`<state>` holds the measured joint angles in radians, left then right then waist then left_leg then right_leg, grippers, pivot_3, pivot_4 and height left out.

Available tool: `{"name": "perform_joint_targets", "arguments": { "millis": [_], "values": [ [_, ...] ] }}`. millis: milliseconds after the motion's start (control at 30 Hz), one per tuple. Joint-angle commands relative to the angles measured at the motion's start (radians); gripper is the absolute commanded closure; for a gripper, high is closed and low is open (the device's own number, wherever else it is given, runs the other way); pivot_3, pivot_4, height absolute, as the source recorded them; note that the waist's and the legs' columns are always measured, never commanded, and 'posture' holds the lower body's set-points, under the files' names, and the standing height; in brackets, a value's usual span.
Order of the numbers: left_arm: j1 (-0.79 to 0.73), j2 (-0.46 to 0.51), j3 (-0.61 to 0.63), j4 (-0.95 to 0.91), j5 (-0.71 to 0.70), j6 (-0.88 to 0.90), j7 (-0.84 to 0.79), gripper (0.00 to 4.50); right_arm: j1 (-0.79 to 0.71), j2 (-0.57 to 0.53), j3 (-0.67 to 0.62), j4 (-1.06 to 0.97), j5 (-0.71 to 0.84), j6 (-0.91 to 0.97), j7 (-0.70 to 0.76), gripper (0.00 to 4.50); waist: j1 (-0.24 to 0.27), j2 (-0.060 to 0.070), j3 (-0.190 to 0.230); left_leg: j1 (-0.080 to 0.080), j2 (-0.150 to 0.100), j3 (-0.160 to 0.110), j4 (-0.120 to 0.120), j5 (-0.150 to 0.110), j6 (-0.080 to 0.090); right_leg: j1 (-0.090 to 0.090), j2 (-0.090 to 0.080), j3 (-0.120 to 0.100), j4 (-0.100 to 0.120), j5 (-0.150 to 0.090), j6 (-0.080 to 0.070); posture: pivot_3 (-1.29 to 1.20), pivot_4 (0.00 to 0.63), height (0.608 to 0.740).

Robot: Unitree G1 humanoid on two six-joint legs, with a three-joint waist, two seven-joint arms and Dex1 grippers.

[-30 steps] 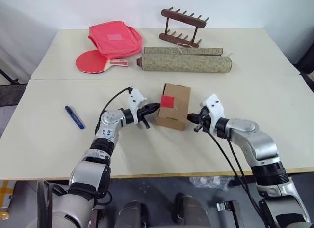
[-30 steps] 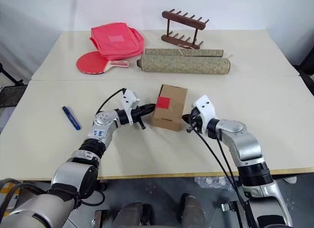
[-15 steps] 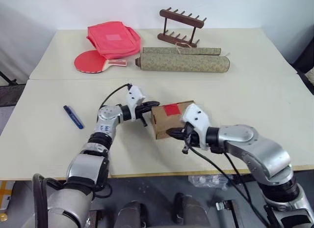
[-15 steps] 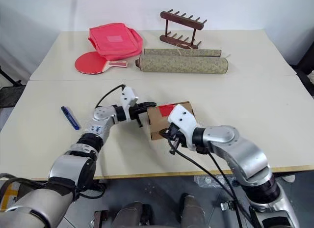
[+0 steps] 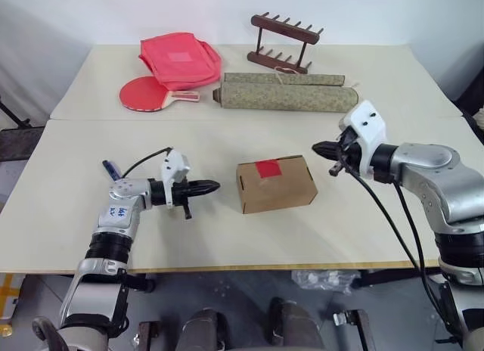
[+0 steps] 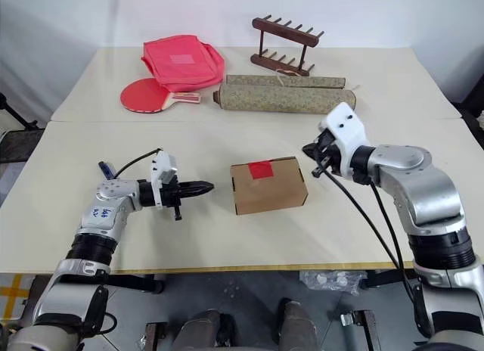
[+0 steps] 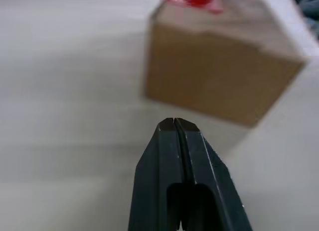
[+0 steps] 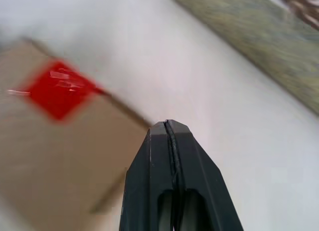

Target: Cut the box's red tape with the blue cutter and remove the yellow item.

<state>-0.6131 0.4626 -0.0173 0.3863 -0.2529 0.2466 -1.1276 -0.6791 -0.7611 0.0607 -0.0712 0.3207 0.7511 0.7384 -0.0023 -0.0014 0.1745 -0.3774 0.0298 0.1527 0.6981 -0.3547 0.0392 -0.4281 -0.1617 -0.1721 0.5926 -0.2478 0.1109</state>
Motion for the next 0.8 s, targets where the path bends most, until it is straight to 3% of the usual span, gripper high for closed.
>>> {"name": "perform_joint_targets", "arguments": {
  "millis": [33,300,500,800],
  "values": [
    [-0.006,-0.022,-0.004,-0.100,-0.032,0.079,0.047,4.48,-0.010,0.001,0.048,0.104,-0.072,-0.117,0.042,4.50,-0.003,0.000,0.000,0.000,0.000,0.000,0.000,0.000,0.000,0.000,0.000,0.000,0.000,0.000,0.000,0.00,0.150,0.740],
    [-0.030,-0.087,-0.043,-0.083,-0.015,0.077,0.075,4.48,0.015,0.063,0.096,0.182,-0.099,-0.148,0.110,4.50,-0.010,0.000,0.000,0.000,0.000,0.000,0.000,0.000,-0.001,0.000,0.001,0.000,0.000,0.000,0.000,0.00,0.150,0.740],
    [-0.135,-0.150,-0.055,0.118,0.025,-0.104,0.077,4.48,0.125,0.034,0.094,-0.061,-0.042,-0.026,0.162,4.50,0.000,0.000,0.000,0.000,0.001,0.000,0.001,0.000,-0.001,0.000,0.001,0.000,0.000,0.000,0.000,0.00,0.150,0.740],
    [-0.276,-0.220,-0.087,0.383,0.087,-0.248,-0.001,4.48,0.242,0.002,0.027,-0.344,0.013,0.167,0.126,4.50,0.001,0.000,0.000,0.000,0.000,-0.001,0.001,0.000,-0.001,0.000,0.001,0.000,0.000,0.000,0.000,0.00,0.150,0.740]
  ]
}}
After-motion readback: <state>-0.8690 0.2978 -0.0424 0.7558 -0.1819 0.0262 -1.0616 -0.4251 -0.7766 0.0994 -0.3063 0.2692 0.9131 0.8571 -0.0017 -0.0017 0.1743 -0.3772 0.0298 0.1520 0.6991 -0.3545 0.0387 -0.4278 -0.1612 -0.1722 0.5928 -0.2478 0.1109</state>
